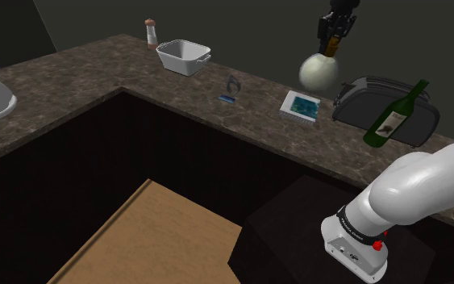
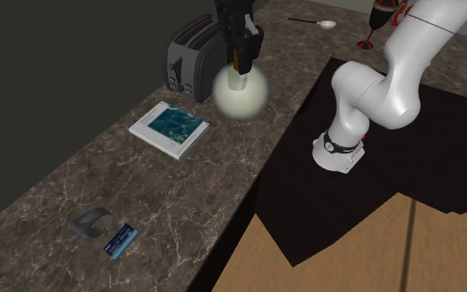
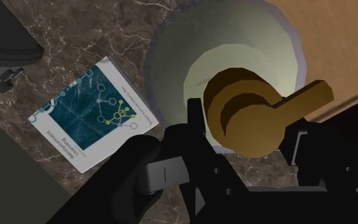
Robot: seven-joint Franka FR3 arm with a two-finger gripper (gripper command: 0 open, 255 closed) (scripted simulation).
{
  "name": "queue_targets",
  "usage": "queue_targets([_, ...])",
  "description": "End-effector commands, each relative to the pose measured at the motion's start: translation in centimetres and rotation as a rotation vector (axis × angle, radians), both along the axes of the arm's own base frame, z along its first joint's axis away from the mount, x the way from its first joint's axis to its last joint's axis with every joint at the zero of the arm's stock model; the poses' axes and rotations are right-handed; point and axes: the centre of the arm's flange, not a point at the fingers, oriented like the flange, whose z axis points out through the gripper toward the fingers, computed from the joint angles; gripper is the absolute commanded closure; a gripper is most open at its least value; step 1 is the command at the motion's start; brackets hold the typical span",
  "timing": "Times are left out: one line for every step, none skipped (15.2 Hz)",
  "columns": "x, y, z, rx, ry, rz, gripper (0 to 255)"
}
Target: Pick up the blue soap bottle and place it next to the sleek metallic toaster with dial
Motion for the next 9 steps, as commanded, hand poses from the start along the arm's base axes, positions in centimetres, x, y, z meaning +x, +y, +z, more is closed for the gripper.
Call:
queue_targets([0.0,0.0,1.1,0.000,0.000,0.000,255])
queue_targets([0.0,0.0,1.6,0.000,0.000,0.000,255])
queue_targets([0.0,0.0,2.1,0.000,0.000,0.000,255])
queue_targets([0.0,0.0,2.6,0.000,0.000,0.000,255])
queue_targets([0.0,0.0,2.9,0.000,0.000,0.000,255])
queue_targets([-0.9,-0.9,2.9,0.000,0.000,0.000,255])
queue_targets([-1.9,-1.8,2.9,0.000,0.000,0.000,255])
queue_targets([-2.9,-2.7,2.9,0.000,0.000,0.000,255])
queue_targets([-3.8,-3.6,2.9,0.000,0.000,0.000,255])
